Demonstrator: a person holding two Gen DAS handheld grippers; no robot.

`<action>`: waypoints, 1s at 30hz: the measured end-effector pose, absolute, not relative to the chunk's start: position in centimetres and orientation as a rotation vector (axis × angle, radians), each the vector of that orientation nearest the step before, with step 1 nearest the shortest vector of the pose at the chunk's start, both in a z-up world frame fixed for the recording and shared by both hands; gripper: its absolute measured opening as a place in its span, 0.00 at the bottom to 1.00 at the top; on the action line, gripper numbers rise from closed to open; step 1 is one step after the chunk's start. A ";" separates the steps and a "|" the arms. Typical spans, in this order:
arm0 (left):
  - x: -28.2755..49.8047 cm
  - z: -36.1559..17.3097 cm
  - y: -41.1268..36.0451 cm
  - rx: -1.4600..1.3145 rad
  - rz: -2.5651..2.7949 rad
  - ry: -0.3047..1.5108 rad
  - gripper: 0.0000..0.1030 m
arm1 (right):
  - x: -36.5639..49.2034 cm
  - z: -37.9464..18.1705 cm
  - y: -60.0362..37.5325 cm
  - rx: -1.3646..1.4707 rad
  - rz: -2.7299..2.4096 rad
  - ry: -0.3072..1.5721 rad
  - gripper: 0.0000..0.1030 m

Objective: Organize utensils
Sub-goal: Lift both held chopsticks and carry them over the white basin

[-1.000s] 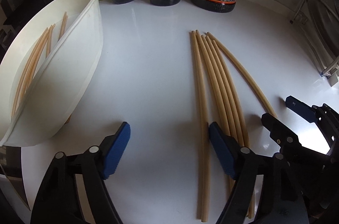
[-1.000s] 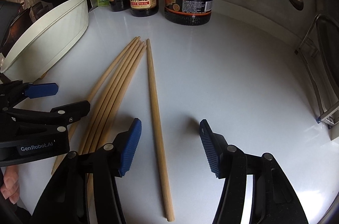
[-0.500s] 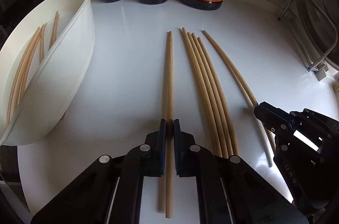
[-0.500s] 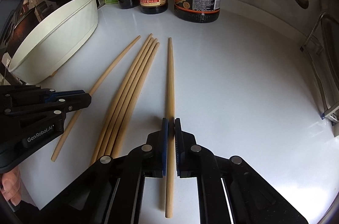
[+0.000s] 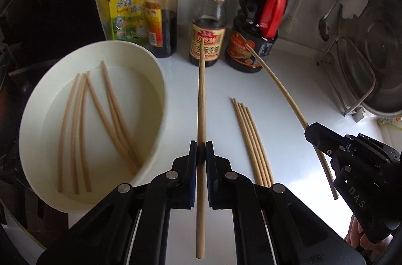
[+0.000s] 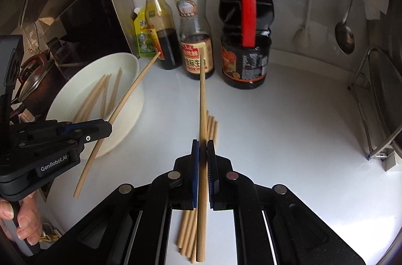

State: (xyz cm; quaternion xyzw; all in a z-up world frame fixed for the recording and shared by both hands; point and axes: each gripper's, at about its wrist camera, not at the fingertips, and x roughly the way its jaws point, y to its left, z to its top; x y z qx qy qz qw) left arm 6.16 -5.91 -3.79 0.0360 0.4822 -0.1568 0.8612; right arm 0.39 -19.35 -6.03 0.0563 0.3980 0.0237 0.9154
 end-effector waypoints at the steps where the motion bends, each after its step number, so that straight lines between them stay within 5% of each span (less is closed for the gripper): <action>1: 6.6 -3.3 -4.9 0.073 -0.319 1.005 0.07 | 1.0 -5.6 -18.4 0.117 0.060 0.814 0.06; 15: 12.5 -4.2 9.4 0.069 -0.158 1.033 0.07 | 10.6 -4.5 -4.4 0.116 0.225 0.841 0.06; 30: 16.0 -9.0 12.6 0.017 -0.174 1.140 0.07 | 16.3 -8.5 -0.5 0.102 0.176 0.998 0.06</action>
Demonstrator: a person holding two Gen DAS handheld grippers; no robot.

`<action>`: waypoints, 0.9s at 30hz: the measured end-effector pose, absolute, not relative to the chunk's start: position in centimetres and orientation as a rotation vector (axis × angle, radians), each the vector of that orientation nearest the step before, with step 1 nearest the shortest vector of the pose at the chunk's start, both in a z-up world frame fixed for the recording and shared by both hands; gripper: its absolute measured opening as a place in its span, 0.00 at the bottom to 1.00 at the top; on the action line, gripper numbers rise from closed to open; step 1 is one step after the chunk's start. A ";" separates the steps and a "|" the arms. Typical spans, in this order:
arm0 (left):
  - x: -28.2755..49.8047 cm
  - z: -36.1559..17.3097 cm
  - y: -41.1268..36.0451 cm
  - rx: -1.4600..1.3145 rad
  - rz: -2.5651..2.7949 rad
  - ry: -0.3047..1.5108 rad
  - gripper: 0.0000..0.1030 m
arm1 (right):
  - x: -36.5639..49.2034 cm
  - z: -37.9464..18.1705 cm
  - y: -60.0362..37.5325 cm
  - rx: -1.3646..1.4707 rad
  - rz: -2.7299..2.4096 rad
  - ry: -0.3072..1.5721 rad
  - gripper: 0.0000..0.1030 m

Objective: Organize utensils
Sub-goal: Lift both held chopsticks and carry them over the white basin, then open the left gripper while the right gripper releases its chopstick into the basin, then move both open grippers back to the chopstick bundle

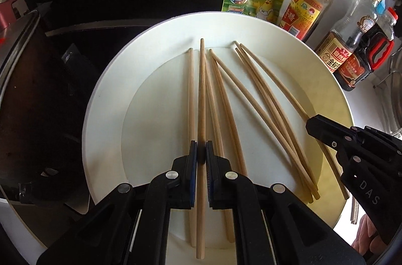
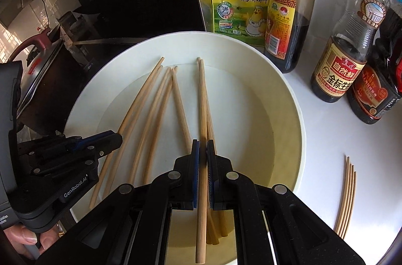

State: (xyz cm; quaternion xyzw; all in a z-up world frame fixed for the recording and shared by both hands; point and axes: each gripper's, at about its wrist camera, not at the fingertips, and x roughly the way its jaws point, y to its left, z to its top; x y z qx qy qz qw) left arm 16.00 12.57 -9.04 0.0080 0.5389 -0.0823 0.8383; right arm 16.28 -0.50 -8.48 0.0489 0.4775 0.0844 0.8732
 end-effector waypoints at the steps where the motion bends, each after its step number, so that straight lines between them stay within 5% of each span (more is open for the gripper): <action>1: 16.0 -9.2 12.6 0.015 -0.171 1.145 0.07 | 16.3 -8.6 -0.5 0.103 0.177 1.002 0.06; 6: 16.1 -9.5 13.0 0.006 -0.166 1.162 0.12 | 16.5 -8.8 -0.3 0.102 0.177 1.019 0.07; 11: 15.6 -8.3 13.8 0.005 -0.141 1.122 0.59 | 15.8 -8.0 -0.4 0.091 0.173 0.984 0.10; 27: 12.6 -5.5 15.2 -0.030 -0.117 1.060 0.69 | 12.0 -5.6 -0.7 0.091 0.170 0.934 0.25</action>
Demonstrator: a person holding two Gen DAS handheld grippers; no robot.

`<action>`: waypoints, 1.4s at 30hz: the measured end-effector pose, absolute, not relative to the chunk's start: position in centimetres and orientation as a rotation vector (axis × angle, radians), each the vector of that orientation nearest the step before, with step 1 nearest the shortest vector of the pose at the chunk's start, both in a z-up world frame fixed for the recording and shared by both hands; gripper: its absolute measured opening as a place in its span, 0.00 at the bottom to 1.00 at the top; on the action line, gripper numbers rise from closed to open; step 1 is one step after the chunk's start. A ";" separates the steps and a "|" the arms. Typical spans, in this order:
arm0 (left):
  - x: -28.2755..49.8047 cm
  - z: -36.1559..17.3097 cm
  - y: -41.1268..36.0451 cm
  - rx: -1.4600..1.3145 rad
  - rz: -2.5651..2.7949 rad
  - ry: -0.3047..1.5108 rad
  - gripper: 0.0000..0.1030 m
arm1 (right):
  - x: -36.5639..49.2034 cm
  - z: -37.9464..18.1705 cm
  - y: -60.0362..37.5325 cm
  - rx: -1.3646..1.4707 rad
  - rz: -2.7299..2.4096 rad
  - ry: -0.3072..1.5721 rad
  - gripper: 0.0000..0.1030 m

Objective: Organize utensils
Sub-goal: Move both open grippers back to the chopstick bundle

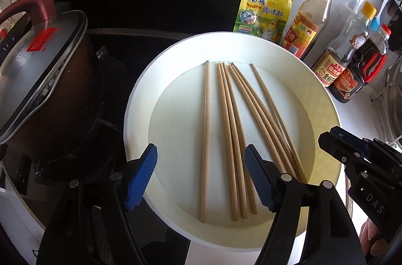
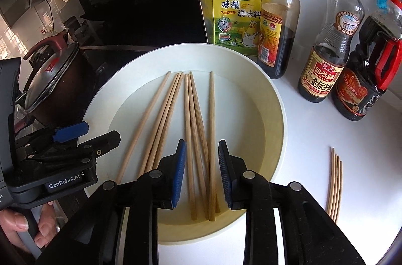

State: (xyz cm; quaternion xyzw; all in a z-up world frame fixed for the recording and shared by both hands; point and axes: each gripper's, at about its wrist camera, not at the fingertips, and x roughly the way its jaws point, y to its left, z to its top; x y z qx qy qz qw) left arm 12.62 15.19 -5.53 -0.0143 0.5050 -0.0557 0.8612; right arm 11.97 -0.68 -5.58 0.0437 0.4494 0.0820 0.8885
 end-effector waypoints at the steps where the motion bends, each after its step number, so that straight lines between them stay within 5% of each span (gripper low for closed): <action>1: 12.3 -5.3 15.2 -0.032 -0.115 1.055 0.70 | 11.5 -5.4 -0.7 0.092 0.172 0.930 0.25; 22: 5.8 -2.5 11.1 -0.055 -0.133 1.022 0.76 | 2.4 -2.9 -5.0 0.099 0.146 0.897 0.38; 42: 1.3 -4.7 -1.7 0.027 -0.310 1.051 0.82 | -5.0 -5.8 -16.9 0.174 -0.047 0.900 0.47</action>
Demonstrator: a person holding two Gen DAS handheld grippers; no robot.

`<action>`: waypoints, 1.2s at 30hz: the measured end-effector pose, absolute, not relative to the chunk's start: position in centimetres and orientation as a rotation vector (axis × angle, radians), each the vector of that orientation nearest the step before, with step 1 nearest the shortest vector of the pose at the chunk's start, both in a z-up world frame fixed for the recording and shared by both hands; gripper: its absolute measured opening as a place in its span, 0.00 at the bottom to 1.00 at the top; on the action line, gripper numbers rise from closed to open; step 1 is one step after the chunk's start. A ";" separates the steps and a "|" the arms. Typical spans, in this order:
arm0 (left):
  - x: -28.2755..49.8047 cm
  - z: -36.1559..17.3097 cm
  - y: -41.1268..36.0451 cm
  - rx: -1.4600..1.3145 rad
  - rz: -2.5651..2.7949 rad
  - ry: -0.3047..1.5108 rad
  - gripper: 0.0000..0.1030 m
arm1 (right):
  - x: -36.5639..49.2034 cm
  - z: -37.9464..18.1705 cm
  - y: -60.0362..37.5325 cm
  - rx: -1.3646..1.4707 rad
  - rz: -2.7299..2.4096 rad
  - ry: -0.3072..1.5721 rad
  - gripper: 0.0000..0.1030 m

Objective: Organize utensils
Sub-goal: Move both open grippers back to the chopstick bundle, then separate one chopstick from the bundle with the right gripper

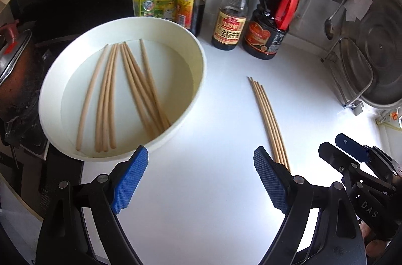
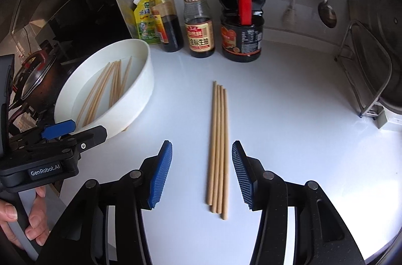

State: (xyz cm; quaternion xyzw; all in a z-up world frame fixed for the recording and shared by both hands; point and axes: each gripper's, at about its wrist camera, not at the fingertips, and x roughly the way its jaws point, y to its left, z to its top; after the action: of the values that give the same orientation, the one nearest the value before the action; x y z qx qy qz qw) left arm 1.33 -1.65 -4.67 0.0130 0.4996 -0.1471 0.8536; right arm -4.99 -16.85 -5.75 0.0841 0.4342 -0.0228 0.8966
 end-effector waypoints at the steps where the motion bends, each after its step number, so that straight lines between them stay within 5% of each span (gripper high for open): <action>1: 1.2 -4.8 -2.3 0.030 -0.319 1.050 0.82 | -5.2 -6.1 -17.5 0.176 -0.062 0.905 0.47; 36: 1.7 -12.0 -7.1 0.074 -0.283 1.085 0.88 | -2.1 -16.3 -20.7 0.126 -0.069 0.989 0.52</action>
State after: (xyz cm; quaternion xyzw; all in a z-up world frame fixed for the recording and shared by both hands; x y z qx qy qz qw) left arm 1.68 -7.07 -12.01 0.0353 0.5143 -0.1342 0.8463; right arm -2.08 -20.75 -16.35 0.0604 0.4740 -0.0329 0.8778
